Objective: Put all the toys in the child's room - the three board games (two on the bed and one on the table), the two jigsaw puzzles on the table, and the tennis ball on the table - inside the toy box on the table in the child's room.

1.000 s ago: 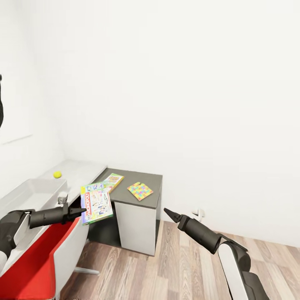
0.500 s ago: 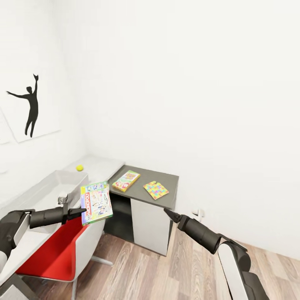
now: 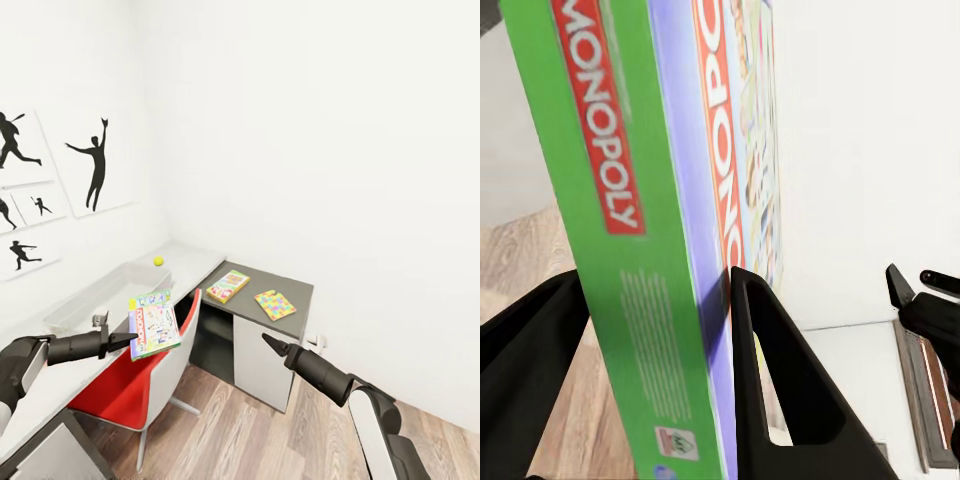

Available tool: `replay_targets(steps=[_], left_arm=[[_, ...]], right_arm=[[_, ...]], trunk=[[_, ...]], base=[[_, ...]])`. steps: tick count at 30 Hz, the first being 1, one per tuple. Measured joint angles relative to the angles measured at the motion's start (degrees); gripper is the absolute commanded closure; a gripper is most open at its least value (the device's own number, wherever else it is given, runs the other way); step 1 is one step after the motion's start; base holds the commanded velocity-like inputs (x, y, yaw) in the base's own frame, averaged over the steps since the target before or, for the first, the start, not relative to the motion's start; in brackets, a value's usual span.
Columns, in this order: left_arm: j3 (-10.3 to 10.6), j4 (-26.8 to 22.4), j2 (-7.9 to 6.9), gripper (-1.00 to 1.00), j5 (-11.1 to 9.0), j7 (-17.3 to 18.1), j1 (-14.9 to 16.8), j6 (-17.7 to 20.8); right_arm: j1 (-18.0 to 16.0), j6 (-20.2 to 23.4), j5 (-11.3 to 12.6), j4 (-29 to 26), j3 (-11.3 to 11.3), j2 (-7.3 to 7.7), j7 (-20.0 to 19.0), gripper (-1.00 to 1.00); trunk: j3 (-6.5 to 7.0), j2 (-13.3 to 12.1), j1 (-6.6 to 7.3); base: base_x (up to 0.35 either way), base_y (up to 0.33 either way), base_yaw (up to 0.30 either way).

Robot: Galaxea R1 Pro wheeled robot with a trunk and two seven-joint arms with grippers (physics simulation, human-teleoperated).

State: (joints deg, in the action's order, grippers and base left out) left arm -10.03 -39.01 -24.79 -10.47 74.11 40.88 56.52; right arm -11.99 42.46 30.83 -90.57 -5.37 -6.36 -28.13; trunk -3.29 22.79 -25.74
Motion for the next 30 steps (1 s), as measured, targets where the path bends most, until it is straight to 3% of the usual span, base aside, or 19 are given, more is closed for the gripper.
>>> replay_targets(steps=[9,24,30], left_arm=[[-0.14,0.05,0.00,1.00,-0.01,-0.02,0.01,-0.02],[-0.16,0.04,-0.07,1.00,-0.22,-0.02,0.02,0.10],[-0.23,0.02,-0.09,1.00,-0.24,-0.02,0.01,0.08]], right_arm=[[0.01,-0.06,0.00,0.00,0.04,0.01,-0.11,-1.00],[0.01,-0.09,0.01,-0.10,0.68,-0.08,-0.04,-1.00],[0.00,-0.09,0.00,-0.10,1.37,-0.01,0.00,-1.00]], trunk=[[-0.27,-0.01,0.01],[-0.28,0.00,0.00],[-0.28,0.00,0.01]], base=[[0.274,0.000,0.180],[0.046,0.000,0.006],[0.208,0.000,0.211]])
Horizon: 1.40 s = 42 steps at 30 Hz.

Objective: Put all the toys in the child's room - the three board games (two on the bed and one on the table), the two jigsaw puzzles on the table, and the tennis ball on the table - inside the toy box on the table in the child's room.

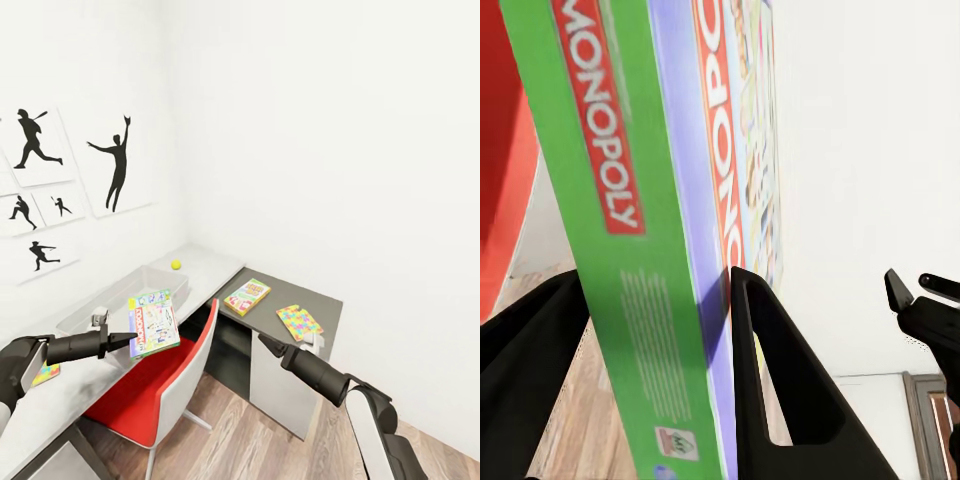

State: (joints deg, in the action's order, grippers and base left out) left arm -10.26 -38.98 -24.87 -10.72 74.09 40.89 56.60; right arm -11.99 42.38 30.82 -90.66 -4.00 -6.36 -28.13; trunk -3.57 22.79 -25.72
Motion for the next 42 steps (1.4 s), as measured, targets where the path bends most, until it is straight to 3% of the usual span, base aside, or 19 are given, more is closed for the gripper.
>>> replay_targets(steps=[10,25,35,42], left_arm=[[0.00,0.02,0.01,1.00,0.08,0.00,0.00,-0.04],[0.03,0.04,0.01,1.00,0.20,-0.01,0.01,-0.10],[0.12,0.04,0.05,1.00,0.00,0.00,0.02,0.01],[0.07,0.01,0.01,1.00,-0.01,0.00,0.00,0.01]], right_arm=[[0.00,0.00,0.00,0.00,0.12,0.02,-0.01,-1.00],[0.01,0.00,-0.01,-0.02,0.11,0.01,0.00,-1.00],[0.01,-0.08,-0.02,-0.09,0.14,0.06,-0.04,-1.00],[0.00,-0.03,-0.01,-0.09,0.20,-0.07,0.00,-1.00]], trunk=[[-0.02,0.00,0.00],[-0.69,-0.01,-0.01],[-1.55,0.00,-0.02],[-1.57,0.00,-0.01]], base=[[0.249,0.000,0.264],[0.246,0.000,0.015],[0.035,0.000,0.002],[0.058,0.000,0.217]])
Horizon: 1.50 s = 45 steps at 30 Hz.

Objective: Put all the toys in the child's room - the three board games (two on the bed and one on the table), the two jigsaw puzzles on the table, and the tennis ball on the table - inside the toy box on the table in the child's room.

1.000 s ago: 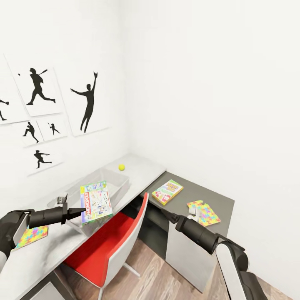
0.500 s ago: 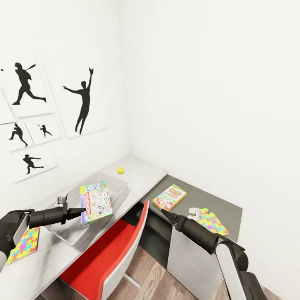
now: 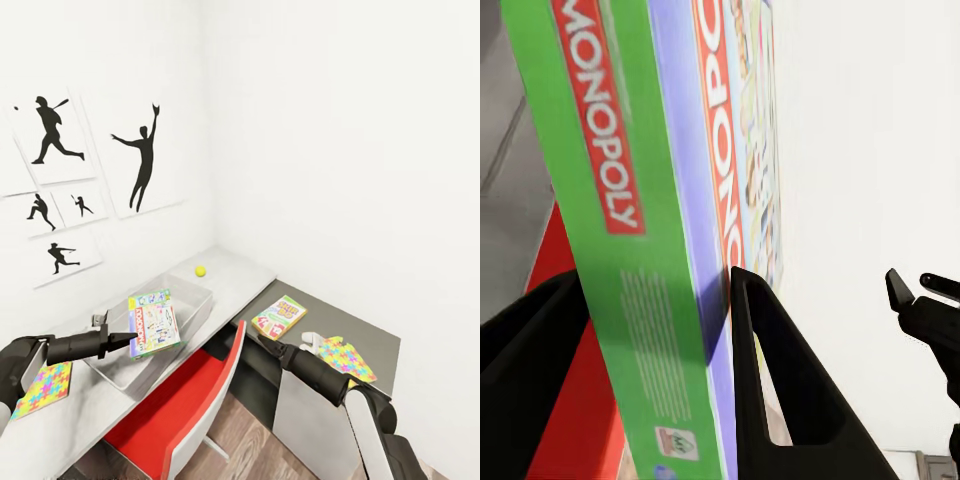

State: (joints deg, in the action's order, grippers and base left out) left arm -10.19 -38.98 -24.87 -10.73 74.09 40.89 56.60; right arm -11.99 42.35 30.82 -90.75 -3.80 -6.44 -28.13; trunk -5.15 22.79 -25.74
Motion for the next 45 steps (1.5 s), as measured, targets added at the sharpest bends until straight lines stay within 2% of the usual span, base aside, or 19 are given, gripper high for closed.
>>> replay_targets(steps=[14,27,28,31,32,34,36,39,45], left_arm=[[0.01,0.00,0.01,1.00,0.20,-0.09,0.00,-0.06],[0.00,0.01,-0.02,1.00,0.07,-0.07,0.02,0.01],[-0.03,0.02,-0.04,1.00,0.07,-0.05,0.02,0.01],[-0.08,0.03,-0.10,1.00,-0.01,-0.06,0.02,0.02],[-0.08,0.03,-0.09,1.00,-0.01,-0.07,0.02,0.01],[-0.08,0.04,-0.04,1.00,-0.04,-0.07,0.01,0.03],[-0.08,0.10,-0.01,1.00,-0.02,-0.03,0.01,0.12],[-0.10,0.15,-0.09,1.00,-0.11,0.04,0.02,0.52],[-0.16,1.62,0.14,1.00,0.05,-1.31,0.01,1.76]], right_arm=[[0.00,0.00,0.00,0.00,0.00,0.07,-0.03,-1.00],[-0.09,-0.22,-0.08,-0.07,-0.19,0.29,-0.22,-1.00],[-0.37,0.05,-0.07,-0.08,-0.22,0.37,-0.20,-1.00],[-2.84,3.23,0.00,-0.10,-0.51,1.98,-0.13,-1.00],[-3.39,4.64,0.04,-0.10,-0.80,2.71,-0.10,-1.00],[-3.99,7.04,0.48,-0.10,-3.32,4.83,-0.37,-1.00],[-3.92,7.94,0.82,-0.10,-6.17,5.84,-0.89,-1.00],[-3.67,8.41,0.97,-0.11,-8.50,6.31,-2.58,-1.00],[-3.65,7.98,1.06,-0.11,-9.02,5.98,-3.46,-1.00]], trunk=[[0.00,0.00,0.00],[0.00,0.00,-0.01],[0.00,0.00,-0.01],[0.00,0.00,-0.01],[0.00,0.00,-0.01],[0.00,0.00,-0.01],[0.00,0.00,-0.01],[0.00,0.00,-0.01],[0.00,0.00,-0.01]], base=[[0.139,0.000,0.281],[0.040,0.000,0.026],[0.000,0.000,0.000],[0.000,0.000,0.000],[0.000,0.000,0.000],[0.000,0.000,0.000],[0.000,0.000,0.000],[0.000,0.000,0.000],[0.000,0.000,0.000]])
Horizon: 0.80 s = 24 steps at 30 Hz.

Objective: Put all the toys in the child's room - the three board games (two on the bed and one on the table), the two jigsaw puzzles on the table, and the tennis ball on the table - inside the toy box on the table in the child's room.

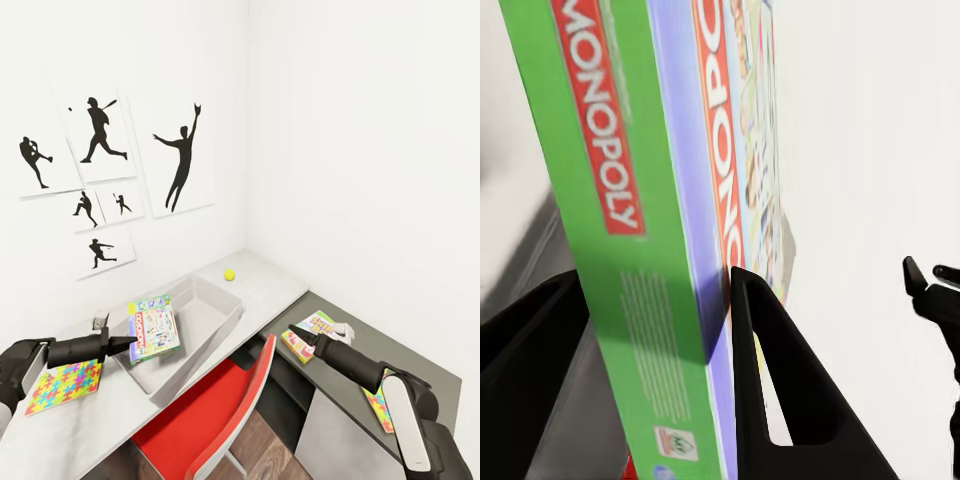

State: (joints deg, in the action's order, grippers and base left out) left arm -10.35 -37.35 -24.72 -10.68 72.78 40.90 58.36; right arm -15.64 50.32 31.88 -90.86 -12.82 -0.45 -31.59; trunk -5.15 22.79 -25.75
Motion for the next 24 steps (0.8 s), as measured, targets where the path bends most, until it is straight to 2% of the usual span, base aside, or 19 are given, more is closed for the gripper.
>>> replay_targets(steps=[5,10,17,20,24], left_arm=[[-0.06,0.48,1.46,1.00,-0.23,-4.63,0.37,0.50],[-0.20,1.17,2.90,1.00,-0.66,-10.05,3.06,0.85],[-0.44,11.00,3.16,1.00,-0.65,-16.45,10.56,0.62],[-2.99,12.40,3.21,1.00,-0.55,-20.94,11.59,0.52],[-8.87,13.09,4.04,1.00,-0.41,-28.76,11.88,0.49]], right_arm=[[-0.03,0.02,-0.06,0.00,-0.17,0.36,-0.25,-1.00],[-0.03,0.01,-0.04,0.00,-0.52,0.43,-0.29,-1.00],[-0.03,0.01,-0.04,0.00,-1.27,0.44,-0.35,-1.00],[-0.03,-0.03,-0.05,0.00,-1.32,0.46,-0.37,-1.00],[-0.03,-0.04,-0.05,0.02,-1.33,0.46,-0.38,-1.00]], trunk=[[0.00,0.00,0.00],[0.01,0.00,0.00],[0.00,0.00,0.00],[0.00,0.00,0.00],[0.00,0.00,0.00]], base=[[0.000,0.000,0.000],[0.000,0.000,0.000],[0.000,0.000,0.000],[0.000,0.000,0.000],[0.000,0.000,0.000]])
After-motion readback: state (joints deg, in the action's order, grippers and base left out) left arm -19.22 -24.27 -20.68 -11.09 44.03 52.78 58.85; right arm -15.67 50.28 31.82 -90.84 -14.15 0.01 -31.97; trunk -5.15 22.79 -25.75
